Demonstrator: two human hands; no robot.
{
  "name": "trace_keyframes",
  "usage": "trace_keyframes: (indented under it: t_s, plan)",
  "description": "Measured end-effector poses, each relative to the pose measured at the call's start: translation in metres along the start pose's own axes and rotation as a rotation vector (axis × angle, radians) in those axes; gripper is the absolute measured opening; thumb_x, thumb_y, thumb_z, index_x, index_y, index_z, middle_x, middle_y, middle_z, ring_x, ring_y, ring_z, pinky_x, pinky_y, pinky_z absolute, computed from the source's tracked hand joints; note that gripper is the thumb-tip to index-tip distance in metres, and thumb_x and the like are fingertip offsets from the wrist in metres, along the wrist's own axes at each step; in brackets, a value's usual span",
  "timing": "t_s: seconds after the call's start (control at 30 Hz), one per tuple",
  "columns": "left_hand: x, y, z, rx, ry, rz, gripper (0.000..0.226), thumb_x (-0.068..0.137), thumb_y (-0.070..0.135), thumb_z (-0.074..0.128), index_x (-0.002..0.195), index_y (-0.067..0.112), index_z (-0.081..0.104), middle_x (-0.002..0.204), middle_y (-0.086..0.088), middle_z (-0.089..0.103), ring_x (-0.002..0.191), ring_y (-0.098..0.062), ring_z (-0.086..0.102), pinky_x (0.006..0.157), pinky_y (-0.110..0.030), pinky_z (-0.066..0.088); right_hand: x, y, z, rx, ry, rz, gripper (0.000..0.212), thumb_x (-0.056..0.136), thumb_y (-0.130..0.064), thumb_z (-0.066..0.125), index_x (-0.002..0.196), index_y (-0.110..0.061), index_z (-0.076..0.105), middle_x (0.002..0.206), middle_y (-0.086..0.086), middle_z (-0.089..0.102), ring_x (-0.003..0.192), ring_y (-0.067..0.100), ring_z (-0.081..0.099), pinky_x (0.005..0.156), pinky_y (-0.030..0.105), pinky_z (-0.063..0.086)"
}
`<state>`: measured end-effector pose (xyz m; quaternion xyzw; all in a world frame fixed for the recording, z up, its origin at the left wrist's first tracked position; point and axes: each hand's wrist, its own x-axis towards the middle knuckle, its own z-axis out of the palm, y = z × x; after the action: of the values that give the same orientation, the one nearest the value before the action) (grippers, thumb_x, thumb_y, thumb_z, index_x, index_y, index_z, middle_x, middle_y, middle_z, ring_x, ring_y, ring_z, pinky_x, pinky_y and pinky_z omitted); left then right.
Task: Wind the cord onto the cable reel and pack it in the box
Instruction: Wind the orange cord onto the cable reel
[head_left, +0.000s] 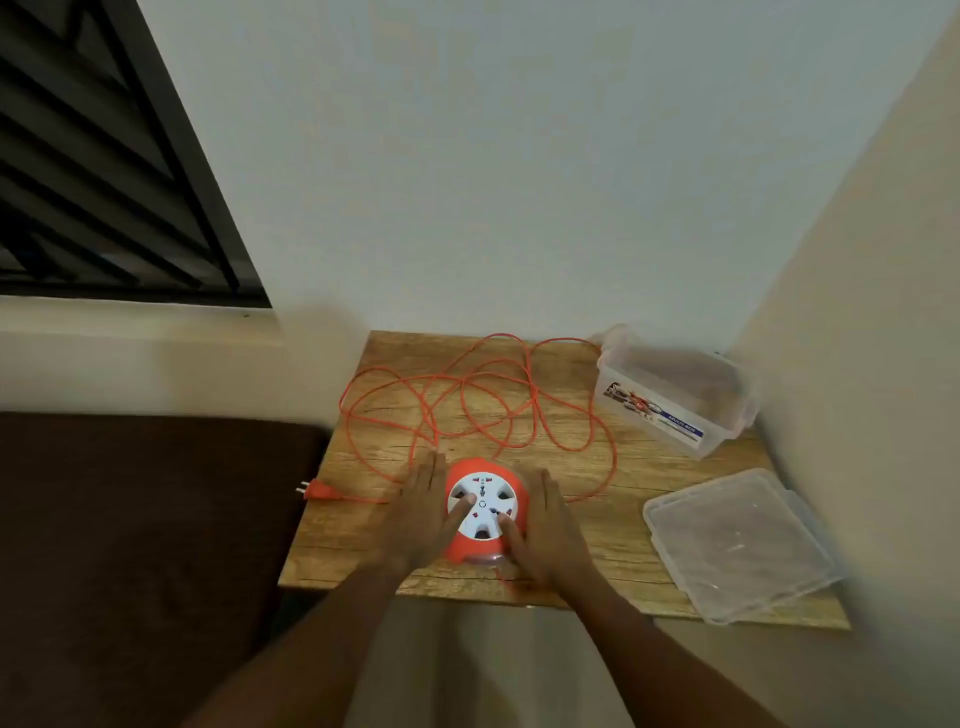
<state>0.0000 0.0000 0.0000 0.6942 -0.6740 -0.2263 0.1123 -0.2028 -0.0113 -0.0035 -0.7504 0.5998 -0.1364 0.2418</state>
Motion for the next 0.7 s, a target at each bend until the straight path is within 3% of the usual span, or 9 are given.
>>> trace_keyframes:
  t_s: [0.07, 0.13, 0.27, 0.33, 0.4, 0.43, 0.5, 0.57, 0.7]
  plan:
    - [-0.001, 0.002, 0.001, -0.088, 0.002, -0.038, 0.083, 0.100, 0.064, 0.036, 0.162, 0.012, 0.017, 0.168, -0.007, 0.026, 0.153, -0.027, 0.027, 0.121, -0.041, 0.031, -0.001, -0.003, 0.004, 0.038, -0.042, 0.017, 0.081, 0.085, -0.065, 0.043, 0.149, -0.023, 0.017, 0.151, 0.005, 0.030, 0.133, 0.027, 0.040, 0.102, 0.047, 0.041]
    - [-0.002, 0.005, 0.001, -0.110, 0.019, -0.054, 0.067, 0.101, 0.056, 0.043, 0.154, 0.016, 0.034, 0.155, -0.004, 0.045, 0.141, -0.027, 0.043, 0.111, -0.040, 0.040, -0.006, -0.009, 0.003, 0.009, -0.098, 0.038, 0.080, 0.082, -0.064, 0.046, 0.145, -0.024, 0.020, 0.146, 0.002, 0.034, 0.126, 0.026, 0.046, 0.098, 0.047, 0.043]
    - [0.014, 0.008, -0.002, -0.343, 0.010, -0.126, 0.055, 0.093, 0.050, 0.053, 0.135, 0.014, 0.050, 0.132, -0.006, 0.063, 0.121, -0.030, 0.059, 0.098, -0.044, 0.050, -0.001, -0.019, -0.010, -0.013, -0.110, 0.027, 0.083, 0.076, -0.061, 0.057, 0.142, -0.025, 0.023, 0.138, 0.001, 0.036, 0.119, 0.026, 0.049, 0.093, 0.044, 0.042]
    - [0.024, 0.007, -0.005, -0.471, -0.017, -0.172, 0.053, 0.090, 0.040, 0.064, 0.129, 0.006, 0.051, 0.123, -0.009, 0.065, 0.113, -0.031, 0.063, 0.090, -0.041, 0.053, 0.002, -0.021, -0.012, -0.014, -0.119, 0.041, 0.088, 0.073, -0.059, 0.064, 0.142, -0.024, 0.023, 0.139, 0.002, 0.034, 0.118, 0.026, 0.049, 0.091, 0.041, 0.041]
    - [0.028, 0.011, -0.013, -0.550, -0.017, -0.157, 0.031, 0.086, 0.028, 0.072, 0.103, 0.007, 0.058, 0.095, -0.008, 0.063, 0.087, -0.026, 0.063, 0.074, -0.038, 0.049, 0.005, -0.021, -0.016, -0.008, -0.097, 0.057, 0.095, 0.070, -0.058, 0.068, 0.145, -0.022, 0.022, 0.145, 0.004, 0.030, 0.123, 0.026, 0.047, 0.094, 0.040, 0.042]
    - [0.028, 0.013, -0.017, -0.584, -0.016, -0.133, 0.020, 0.084, 0.019, 0.075, 0.085, 0.013, 0.056, 0.078, -0.004, 0.055, 0.072, -0.022, 0.054, 0.066, -0.035, 0.042, 0.007, -0.020, -0.019, 0.003, -0.071, 0.065, 0.098, 0.069, -0.058, 0.069, 0.147, -0.021, 0.022, 0.147, 0.005, 0.028, 0.125, 0.027, 0.045, 0.096, 0.040, 0.043]
    - [0.029, 0.015, -0.025, -0.618, -0.017, -0.071, 0.032, 0.081, 0.010, 0.078, 0.067, 0.016, 0.050, 0.063, 0.000, 0.039, 0.062, -0.019, 0.038, 0.062, -0.033, 0.032, 0.011, -0.018, -0.025, 0.019, -0.010, 0.074, 0.097, 0.068, -0.056, 0.071, 0.146, -0.020, 0.026, 0.148, 0.006, 0.029, 0.126, 0.028, 0.045, 0.097, 0.040, 0.044]
    - [0.031, 0.016, -0.033, -0.684, -0.031, -0.017, 0.020, 0.078, 0.018, 0.079, 0.078, 0.006, 0.063, 0.067, -0.005, 0.044, 0.065, -0.019, 0.045, 0.065, -0.037, 0.040, 0.016, -0.018, -0.032, 0.028, 0.046, 0.085, 0.094, 0.068, -0.052, 0.074, 0.145, -0.023, 0.028, 0.147, 0.004, 0.032, 0.123, 0.027, 0.047, 0.097, 0.039, 0.045]
    - [0.034, 0.031, -0.050, -0.777, -0.056, 0.075, 0.018, 0.087, 0.011, 0.075, 0.104, 0.018, 0.073, 0.086, 0.000, 0.071, 0.081, -0.010, 0.067, 0.076, -0.034, 0.056, 0.021, -0.019, -0.048, 0.051, 0.126, 0.094, 0.099, 0.067, -0.052, 0.076, 0.147, -0.028, 0.023, 0.142, 0.003, 0.039, 0.123, 0.027, 0.046, 0.097, 0.042, 0.046]
